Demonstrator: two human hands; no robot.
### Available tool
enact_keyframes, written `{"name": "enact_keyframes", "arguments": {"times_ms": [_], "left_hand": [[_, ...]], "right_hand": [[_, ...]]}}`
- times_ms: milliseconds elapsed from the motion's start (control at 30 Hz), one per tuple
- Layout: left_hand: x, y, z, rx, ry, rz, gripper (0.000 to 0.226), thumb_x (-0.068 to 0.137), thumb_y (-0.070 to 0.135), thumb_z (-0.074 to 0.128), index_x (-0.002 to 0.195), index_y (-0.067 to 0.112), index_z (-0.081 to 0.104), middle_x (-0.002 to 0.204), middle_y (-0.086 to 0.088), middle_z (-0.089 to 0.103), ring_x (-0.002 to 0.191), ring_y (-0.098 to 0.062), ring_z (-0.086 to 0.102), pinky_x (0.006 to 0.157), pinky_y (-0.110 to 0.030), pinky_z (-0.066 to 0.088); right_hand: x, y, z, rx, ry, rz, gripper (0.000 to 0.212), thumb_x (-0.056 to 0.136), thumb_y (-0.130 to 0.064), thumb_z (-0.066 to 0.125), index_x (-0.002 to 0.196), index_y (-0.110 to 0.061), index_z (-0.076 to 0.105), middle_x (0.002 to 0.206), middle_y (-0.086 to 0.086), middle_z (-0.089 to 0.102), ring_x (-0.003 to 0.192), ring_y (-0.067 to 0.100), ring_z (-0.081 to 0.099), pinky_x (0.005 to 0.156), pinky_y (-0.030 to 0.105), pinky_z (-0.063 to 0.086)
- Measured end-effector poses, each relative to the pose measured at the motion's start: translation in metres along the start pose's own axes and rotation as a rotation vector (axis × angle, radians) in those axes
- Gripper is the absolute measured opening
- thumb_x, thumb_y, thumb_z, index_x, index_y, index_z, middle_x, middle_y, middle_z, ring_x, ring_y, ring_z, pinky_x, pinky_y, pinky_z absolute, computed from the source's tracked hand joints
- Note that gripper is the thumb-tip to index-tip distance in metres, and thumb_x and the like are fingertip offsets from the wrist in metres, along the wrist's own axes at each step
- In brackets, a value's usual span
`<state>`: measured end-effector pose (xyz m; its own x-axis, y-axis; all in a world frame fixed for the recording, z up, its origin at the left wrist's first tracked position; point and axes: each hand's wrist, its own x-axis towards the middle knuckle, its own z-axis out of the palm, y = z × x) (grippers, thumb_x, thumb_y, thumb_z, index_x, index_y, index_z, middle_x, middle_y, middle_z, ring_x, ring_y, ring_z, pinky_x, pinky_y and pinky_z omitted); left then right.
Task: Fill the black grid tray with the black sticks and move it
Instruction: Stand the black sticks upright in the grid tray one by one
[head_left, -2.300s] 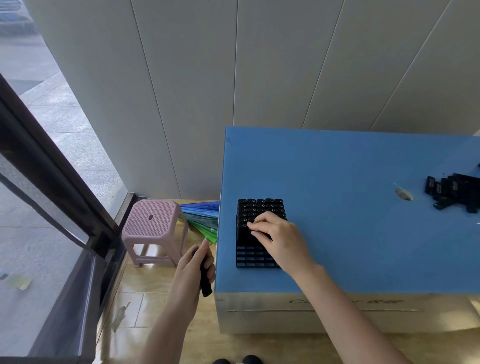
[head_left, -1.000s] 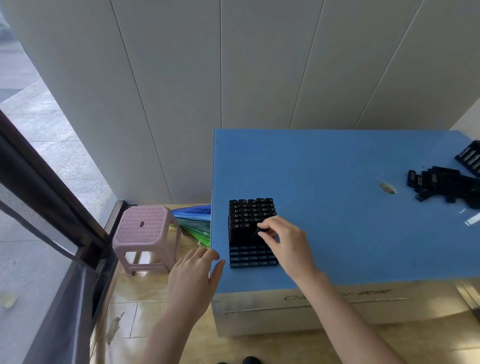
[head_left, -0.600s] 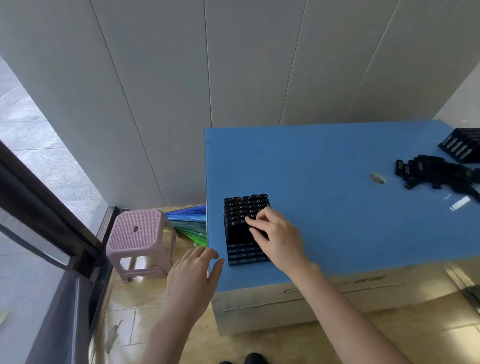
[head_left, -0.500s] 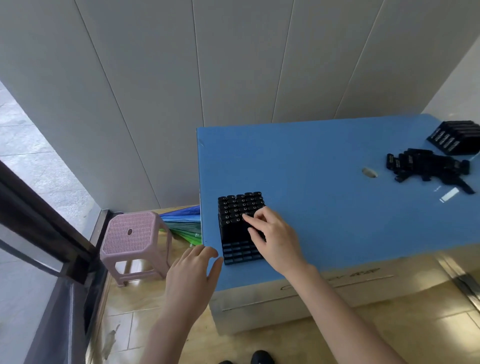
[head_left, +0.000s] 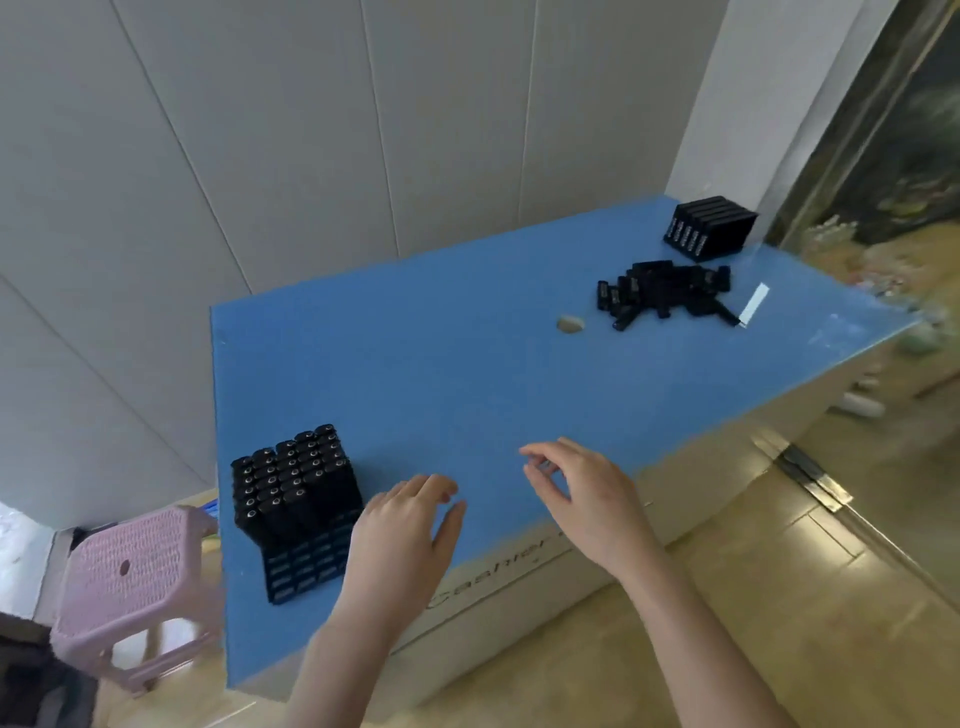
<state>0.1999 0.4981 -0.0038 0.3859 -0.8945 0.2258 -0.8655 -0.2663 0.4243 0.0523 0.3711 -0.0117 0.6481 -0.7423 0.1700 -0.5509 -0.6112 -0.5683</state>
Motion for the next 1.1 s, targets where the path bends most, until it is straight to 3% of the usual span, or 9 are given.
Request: {"name": "enact_keyframes", "arguments": {"times_ms": [100, 200, 400, 633, 767, 967, 1100], "left_hand": [[0.025, 0.045, 0.033, -0.050, -0.030, 0.005, 0.028, 0.095, 0.037, 0.043, 0.115, 0.024, 0.058, 0.111, 0.014, 0.062, 0.102, -0.010, 0.058, 0.081, -0.020, 0.037], [0.050, 0.094, 0.065, -0.078, -0.055, 0.015, 0.030, 0.096, 0.040, 0.038, 0.119, 0.027, 0.053, 0.117, 0.016, 0.058, 0.108, -0.007, 0.054, 0.083, -0.019, 0.036], [0.086, 0.173, 0.124, -0.092, -0.112, 0.008, 0.031, 0.097, 0.039, 0.038, 0.122, 0.026, 0.049, 0.120, 0.015, 0.055, 0.111, -0.006, 0.051, 0.086, -0.019, 0.037], [0.134, 0.215, 0.158, -0.052, -0.105, -0.021, 0.032, 0.096, 0.040, 0.039, 0.124, 0.026, 0.049, 0.120, 0.017, 0.055, 0.111, -0.005, 0.052, 0.082, -0.016, 0.035], [0.171, 0.228, 0.184, -0.070, -0.108, -0.065, 0.031, 0.095, 0.038, 0.043, 0.121, 0.024, 0.053, 0.117, 0.014, 0.058, 0.108, -0.007, 0.054, 0.080, -0.019, 0.038], [0.241, 0.245, 0.214, -0.061, -0.103, -0.124, 0.030, 0.095, 0.039, 0.042, 0.121, 0.025, 0.051, 0.118, 0.015, 0.056, 0.110, -0.006, 0.052, 0.081, -0.020, 0.041], [0.286, 0.254, 0.224, -0.052, -0.078, -0.162, 0.030, 0.096, 0.038, 0.041, 0.121, 0.025, 0.051, 0.118, 0.014, 0.056, 0.111, -0.006, 0.052, 0.082, -0.021, 0.040]], "right_hand": [[-0.003, 0.050, -0.038, -0.015, 0.001, 0.062, 0.025, 0.095, -0.034, 0.044, 0.113, -0.027, 0.060, 0.105, -0.017, 0.061, 0.096, 0.001, 0.057, 0.080, 0.024, 0.048], [-0.006, 0.101, -0.076, -0.026, 0.029, 0.115, 0.022, 0.094, -0.033, 0.046, 0.109, -0.028, 0.061, 0.102, -0.017, 0.061, 0.094, 0.001, 0.057, 0.078, 0.026, 0.048], [-0.003, 0.193, -0.134, -0.055, 0.070, 0.172, 0.021, 0.093, -0.029, 0.048, 0.108, -0.026, 0.062, 0.102, -0.015, 0.063, 0.093, 0.003, 0.058, 0.077, 0.027, 0.049], [0.027, 0.258, -0.167, -0.040, 0.055, 0.231, 0.022, 0.093, -0.031, 0.047, 0.112, -0.028, 0.059, 0.105, -0.017, 0.059, 0.095, 0.002, 0.056, 0.074, 0.024, 0.048], [0.064, 0.292, -0.175, -0.033, 0.037, 0.230, 0.022, 0.093, -0.028, 0.048, 0.112, -0.028, 0.059, 0.106, -0.016, 0.058, 0.096, 0.002, 0.056, 0.075, 0.021, 0.047], [0.143, 0.338, -0.186, -0.053, -0.019, 0.209, 0.024, 0.092, -0.022, 0.049, 0.114, -0.019, 0.059, 0.109, -0.006, 0.062, 0.100, 0.012, 0.058, 0.086, 0.028, 0.045], [0.195, 0.364, -0.193, -0.081, -0.042, 0.231, 0.028, 0.094, -0.023, 0.047, 0.119, -0.015, 0.054, 0.114, 0.000, 0.061, 0.102, 0.018, 0.058, 0.085, 0.033, 0.046]]}}
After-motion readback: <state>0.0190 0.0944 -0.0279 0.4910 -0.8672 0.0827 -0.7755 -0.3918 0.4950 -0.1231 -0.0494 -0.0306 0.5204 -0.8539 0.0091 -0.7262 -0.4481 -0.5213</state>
